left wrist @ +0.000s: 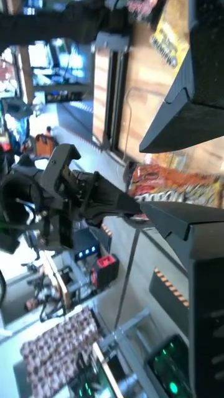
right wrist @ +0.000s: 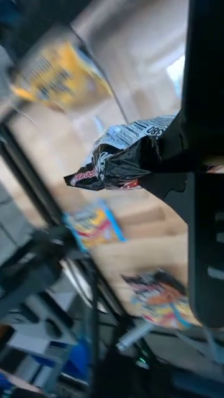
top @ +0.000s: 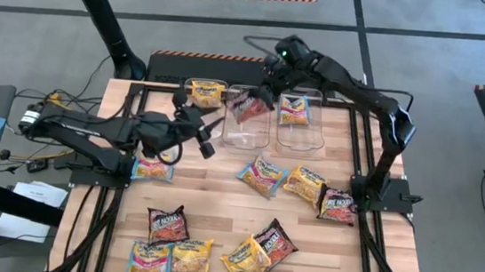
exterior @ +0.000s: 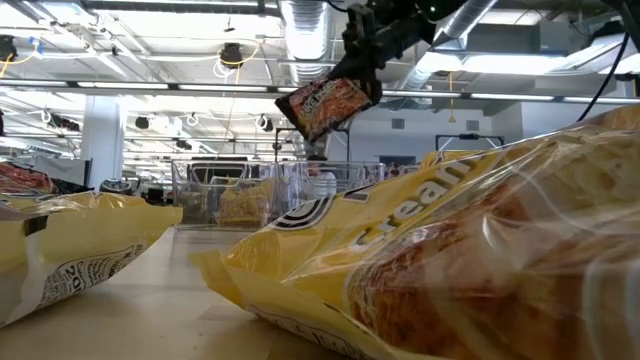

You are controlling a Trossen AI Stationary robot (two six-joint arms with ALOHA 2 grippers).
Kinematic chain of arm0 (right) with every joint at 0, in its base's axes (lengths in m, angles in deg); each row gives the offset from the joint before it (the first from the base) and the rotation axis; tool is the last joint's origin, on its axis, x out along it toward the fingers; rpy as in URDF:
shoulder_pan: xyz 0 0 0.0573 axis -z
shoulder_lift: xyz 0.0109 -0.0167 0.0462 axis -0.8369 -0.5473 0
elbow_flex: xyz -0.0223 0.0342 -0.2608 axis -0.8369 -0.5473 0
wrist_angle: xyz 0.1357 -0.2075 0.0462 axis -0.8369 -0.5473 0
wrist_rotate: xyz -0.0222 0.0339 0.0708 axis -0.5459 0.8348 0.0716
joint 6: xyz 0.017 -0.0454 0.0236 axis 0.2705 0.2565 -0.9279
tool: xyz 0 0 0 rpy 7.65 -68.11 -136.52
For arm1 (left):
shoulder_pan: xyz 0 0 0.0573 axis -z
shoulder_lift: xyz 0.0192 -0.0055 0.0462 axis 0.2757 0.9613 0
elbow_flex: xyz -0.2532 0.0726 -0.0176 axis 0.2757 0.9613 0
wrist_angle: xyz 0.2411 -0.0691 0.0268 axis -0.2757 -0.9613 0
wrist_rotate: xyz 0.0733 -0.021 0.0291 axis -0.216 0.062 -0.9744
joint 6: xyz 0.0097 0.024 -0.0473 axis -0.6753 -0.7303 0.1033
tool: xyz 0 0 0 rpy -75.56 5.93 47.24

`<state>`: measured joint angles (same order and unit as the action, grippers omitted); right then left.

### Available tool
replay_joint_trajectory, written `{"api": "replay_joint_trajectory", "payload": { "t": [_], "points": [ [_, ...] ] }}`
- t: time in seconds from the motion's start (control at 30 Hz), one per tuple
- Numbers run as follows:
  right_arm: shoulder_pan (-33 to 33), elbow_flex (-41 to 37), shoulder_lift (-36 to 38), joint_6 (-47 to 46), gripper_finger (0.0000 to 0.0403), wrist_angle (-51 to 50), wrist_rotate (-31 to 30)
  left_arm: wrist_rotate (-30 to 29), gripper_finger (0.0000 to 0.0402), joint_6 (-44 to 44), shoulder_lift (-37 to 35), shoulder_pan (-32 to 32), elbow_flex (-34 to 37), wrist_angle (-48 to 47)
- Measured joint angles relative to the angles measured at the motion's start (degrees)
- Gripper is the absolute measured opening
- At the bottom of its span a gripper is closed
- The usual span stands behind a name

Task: Sort Maruchan noodles
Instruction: Put the black noodle pack in the middle transparent bin

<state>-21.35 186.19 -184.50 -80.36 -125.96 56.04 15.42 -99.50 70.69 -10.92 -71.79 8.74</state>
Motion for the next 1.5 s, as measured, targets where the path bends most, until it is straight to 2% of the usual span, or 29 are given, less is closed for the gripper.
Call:
{"api": "replay_joint_trajectory", "payload": {
  "t": [0.33, 0.6, 0.73, 0.97, 1.2, 1.5],
  "points": [
    [6.3, -0.1, 0.0, 4.5, 0.0006, 5.0, -0.1, -0.8, 0.0128, 0.6, -0.3, -2.2, 0.0, -2.4],
    [7.2, -8.9, -0.1, 1.4, 0.0006, 16.8, 0.2, -2.2, 0.0128, 2.1, -0.3, -3.4, 0.0, -2.8],
    [7.0, -11.9, 0.0, -0.3, 0.0006, 21.6, 0.0, -2.3, 0.0128, 0.0, -0.3, -4.2, 0.0, -3.0],
    [6.6, -17.9, 0.0, -3.4, 0.0006, 29.9, -3.5, -3.4, 0.0128, -4.5, -0.3, -6.2, 0.0, -3.1],
    [5.7, -25.7, 0.0, -5.6, 0.0006, 40.8, -7.2, -3.4, 0.0128, -5.1, -0.3, -8.6, 0.0, -3.1],
    [4.0, -30.9, -1.1, -6.1, 0.0006, 49.8, -12.5, -2.7, 0.0128, -4.7, -0.3, -9.4, 0.0, -3.1]
  ]
}}
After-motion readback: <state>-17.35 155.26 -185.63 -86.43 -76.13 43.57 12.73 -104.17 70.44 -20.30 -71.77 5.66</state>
